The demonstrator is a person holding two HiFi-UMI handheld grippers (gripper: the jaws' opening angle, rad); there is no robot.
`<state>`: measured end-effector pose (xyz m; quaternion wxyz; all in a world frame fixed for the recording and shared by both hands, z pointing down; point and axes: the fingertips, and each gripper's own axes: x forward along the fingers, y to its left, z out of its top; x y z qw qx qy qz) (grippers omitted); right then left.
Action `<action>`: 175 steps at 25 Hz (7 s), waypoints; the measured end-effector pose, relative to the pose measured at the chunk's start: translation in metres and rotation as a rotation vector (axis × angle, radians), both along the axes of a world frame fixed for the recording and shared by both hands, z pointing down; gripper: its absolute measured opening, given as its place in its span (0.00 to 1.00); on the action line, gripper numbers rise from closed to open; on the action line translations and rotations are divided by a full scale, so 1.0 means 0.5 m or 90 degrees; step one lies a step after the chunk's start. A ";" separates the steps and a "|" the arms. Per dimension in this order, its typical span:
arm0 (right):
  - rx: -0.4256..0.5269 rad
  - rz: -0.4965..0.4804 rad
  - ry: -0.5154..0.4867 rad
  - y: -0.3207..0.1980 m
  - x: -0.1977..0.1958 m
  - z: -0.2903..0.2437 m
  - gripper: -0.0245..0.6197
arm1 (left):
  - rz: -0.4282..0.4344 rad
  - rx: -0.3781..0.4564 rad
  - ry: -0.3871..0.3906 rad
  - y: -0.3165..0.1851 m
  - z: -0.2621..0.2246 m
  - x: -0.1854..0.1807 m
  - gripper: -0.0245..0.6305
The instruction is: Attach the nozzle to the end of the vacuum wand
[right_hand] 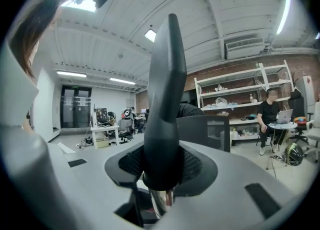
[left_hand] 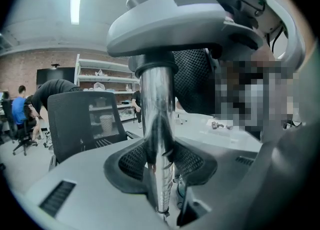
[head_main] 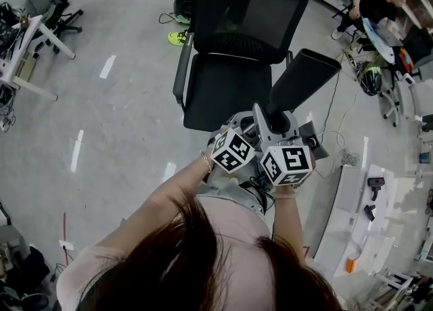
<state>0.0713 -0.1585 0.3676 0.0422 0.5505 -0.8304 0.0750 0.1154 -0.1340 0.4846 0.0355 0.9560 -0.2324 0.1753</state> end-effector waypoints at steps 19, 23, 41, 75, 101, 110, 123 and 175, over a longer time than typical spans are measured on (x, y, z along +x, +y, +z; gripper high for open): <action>-0.106 -0.126 0.001 0.028 -0.008 0.005 0.30 | 0.025 0.010 0.012 0.020 -0.007 0.007 0.28; -0.112 -0.150 0.018 0.034 -0.003 0.007 0.30 | 0.026 0.011 0.012 0.027 -0.006 0.011 0.28; -0.116 -0.056 0.026 0.041 0.010 0.007 0.30 | 0.027 0.007 0.017 0.037 -0.009 0.015 0.28; -0.179 -0.110 0.051 0.052 0.015 0.008 0.32 | 0.026 0.019 -0.004 0.030 -0.003 0.015 0.28; -0.291 -0.114 0.109 0.041 0.011 0.020 0.32 | 0.030 0.034 -0.007 0.023 -0.004 0.017 0.28; -0.280 -0.142 0.073 0.066 0.021 -0.021 0.32 | 0.019 0.033 -0.005 0.024 -0.004 0.011 0.28; -0.334 -0.139 0.111 0.067 0.015 -0.010 0.32 | 0.015 0.042 -0.027 0.028 0.001 0.008 0.28; -0.213 0.005 0.040 0.134 -0.064 -0.039 0.32 | 0.074 0.035 0.000 0.086 -0.025 -0.070 0.28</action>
